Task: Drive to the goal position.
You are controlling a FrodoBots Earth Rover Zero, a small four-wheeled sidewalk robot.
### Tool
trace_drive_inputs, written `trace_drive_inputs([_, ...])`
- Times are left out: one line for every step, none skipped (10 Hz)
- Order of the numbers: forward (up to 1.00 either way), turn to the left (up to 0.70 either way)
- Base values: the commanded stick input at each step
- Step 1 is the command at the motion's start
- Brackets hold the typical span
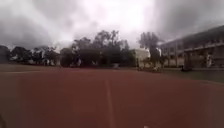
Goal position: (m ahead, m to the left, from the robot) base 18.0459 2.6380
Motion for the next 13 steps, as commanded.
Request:
trace_drive_inputs([0.67, 0.00])
trace_drive_inputs([0.67, 0.00])
trace_drive_inputs([0.67, 0.00])
trace_drive_inputs([0.67, 0.00])
trace_drive_inputs([0.67, 0.00])
trace_drive_inputs([0.67, 0.00])
trace_drive_inputs([0.67, 0.00])
trace_drive_inputs([0.67, 0.00])
trace_drive_inputs([0.67, 0.00])
trace_drive_inputs([0.68, 0.00])
trace_drive_inputs([0.68, 0.00])
trace_drive_inputs([0.67, 0.00])
trace_drive_inputs([0.67, 0.00])
